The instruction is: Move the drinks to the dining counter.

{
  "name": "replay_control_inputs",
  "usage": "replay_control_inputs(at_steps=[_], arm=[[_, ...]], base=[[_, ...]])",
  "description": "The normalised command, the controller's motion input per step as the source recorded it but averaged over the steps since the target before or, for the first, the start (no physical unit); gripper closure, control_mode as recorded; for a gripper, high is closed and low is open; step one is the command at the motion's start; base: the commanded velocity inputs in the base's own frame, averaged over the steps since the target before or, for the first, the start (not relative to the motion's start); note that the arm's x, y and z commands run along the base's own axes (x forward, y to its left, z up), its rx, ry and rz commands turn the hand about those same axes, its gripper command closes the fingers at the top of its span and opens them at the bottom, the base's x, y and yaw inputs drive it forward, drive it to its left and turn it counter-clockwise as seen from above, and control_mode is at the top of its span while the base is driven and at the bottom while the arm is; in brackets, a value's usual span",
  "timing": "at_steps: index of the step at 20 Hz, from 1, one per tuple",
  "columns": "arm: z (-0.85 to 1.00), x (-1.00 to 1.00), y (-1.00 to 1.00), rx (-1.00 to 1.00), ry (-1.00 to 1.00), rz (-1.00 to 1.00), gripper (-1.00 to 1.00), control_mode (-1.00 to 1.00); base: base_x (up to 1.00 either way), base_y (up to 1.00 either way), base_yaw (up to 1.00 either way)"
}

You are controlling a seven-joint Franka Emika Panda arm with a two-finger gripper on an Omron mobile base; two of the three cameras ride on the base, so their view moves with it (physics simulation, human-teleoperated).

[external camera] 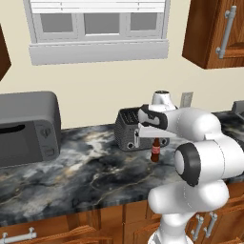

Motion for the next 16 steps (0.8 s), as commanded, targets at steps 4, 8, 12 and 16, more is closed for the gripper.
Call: replay_control_inputs(at_steps=[4, 8, 12, 16], arm=[[-0.01, 0.00, 0.00, 0.00, 0.00, 0.00, 1.00, -1.00], [0.01, 0.00, 0.00, 0.00, 0.00, 0.00, 1.00, -1.00], [0.44, -0.01, -0.07, 0.00, 0.00, 0.00, 1.00, -1.00], [0.69, -0.44, -0.08, 0.00, 0.03, 0.00, 1.00, -1.00]], base=[[0.00, 0.00, 0.00], [0.00, 0.00, 0.00], [0.00, 0.00, 0.00], [0.00, 0.00, 0.00]])
